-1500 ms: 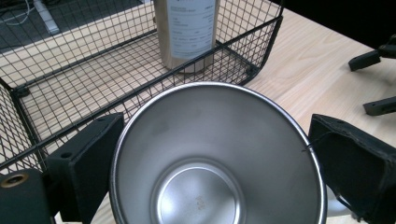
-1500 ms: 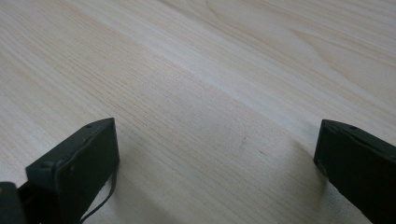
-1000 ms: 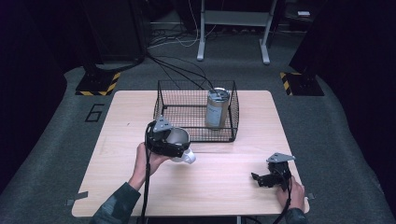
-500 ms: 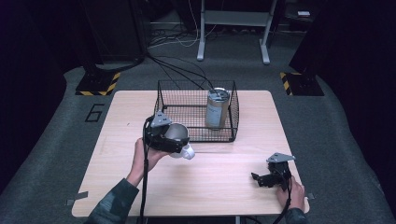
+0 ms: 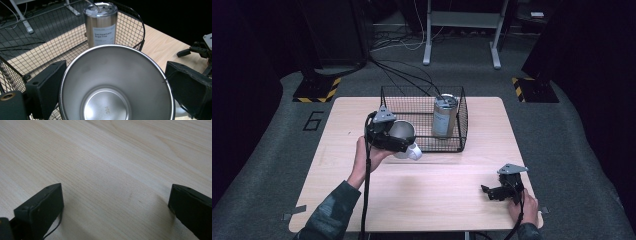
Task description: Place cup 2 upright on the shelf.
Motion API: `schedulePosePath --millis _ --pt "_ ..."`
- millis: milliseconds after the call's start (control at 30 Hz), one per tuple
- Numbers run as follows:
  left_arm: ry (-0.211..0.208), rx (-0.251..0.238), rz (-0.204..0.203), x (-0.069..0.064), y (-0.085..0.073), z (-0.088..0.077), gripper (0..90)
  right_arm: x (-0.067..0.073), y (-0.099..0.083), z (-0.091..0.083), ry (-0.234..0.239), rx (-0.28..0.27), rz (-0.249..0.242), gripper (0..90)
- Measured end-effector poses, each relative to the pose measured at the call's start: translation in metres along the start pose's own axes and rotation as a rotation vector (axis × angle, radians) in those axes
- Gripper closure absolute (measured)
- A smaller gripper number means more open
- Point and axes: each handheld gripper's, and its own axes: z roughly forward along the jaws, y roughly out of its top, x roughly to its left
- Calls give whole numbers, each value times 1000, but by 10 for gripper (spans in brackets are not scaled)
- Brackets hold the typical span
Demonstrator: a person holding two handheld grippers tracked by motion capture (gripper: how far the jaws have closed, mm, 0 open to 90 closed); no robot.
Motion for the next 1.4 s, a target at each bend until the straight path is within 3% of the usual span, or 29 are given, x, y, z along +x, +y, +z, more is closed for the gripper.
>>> schedulePosePath --millis 733,1100,1400 --pt "33 -7 12 17 33 14 63 0 0 0 0 0 0 0" --pt "74 8 -16 37 42 27 63 0 0 0 1 0 0 0" --pt "89 9 -49 50 48 47 63 0 0 0 1 0 -1 0"
